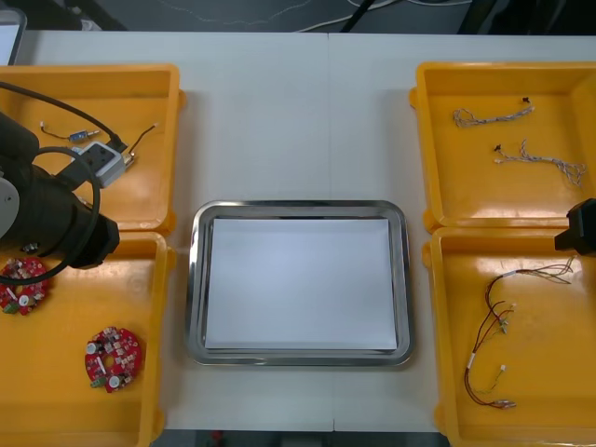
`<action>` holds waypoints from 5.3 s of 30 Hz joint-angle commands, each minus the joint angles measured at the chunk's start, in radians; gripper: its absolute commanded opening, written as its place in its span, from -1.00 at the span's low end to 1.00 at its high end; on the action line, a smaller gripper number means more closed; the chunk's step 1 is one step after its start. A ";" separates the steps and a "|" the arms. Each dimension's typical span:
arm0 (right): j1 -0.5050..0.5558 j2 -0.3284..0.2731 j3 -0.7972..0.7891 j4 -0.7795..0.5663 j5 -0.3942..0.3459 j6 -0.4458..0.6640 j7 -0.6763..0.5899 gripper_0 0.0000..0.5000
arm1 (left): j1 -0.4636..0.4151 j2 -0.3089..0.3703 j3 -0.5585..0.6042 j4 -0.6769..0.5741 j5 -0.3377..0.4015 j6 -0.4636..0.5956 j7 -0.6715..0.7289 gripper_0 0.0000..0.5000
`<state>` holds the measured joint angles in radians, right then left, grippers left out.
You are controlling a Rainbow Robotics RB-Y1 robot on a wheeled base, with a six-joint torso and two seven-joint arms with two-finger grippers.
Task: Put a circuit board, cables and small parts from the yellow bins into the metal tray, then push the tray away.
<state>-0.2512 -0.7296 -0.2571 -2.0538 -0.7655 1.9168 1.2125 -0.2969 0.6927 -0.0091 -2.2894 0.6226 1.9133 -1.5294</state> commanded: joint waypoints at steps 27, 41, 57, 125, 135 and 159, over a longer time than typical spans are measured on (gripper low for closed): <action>0.007 -0.028 -0.030 -0.025 0.000 0.003 0.024 1.00 | 0.015 0.033 0.028 -0.035 0.008 0.007 0.045 1.00; 0.007 -0.028 -0.030 -0.025 0.000 0.003 0.024 1.00 | 0.015 0.033 0.028 -0.035 0.008 0.007 0.045 1.00; 0.007 -0.028 -0.030 -0.025 0.000 0.003 0.024 1.00 | 0.015 0.033 0.028 -0.035 0.008 0.007 0.045 1.00; 0.325 0.282 0.228 -0.172 0.259 -0.153 -0.553 1.00 | 0.909 0.215 0.333 -0.062 0.345 -0.826 -0.758 1.00; 0.359 0.295 0.249 -0.152 0.275 -0.219 -0.550 1.00 | 0.930 0.238 0.270 -0.031 0.325 -0.879 -0.842 1.00; 0.359 0.299 0.265 -0.052 0.296 -0.308 -0.530 1.00 | 0.861 0.292 0.054 0.056 0.275 -0.919 -0.836 1.00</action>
<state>0.0876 -0.4441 -0.0104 -2.1040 -0.4825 1.6168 0.6807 0.5826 0.9507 0.0825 -2.2479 0.9152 1.0259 -2.3371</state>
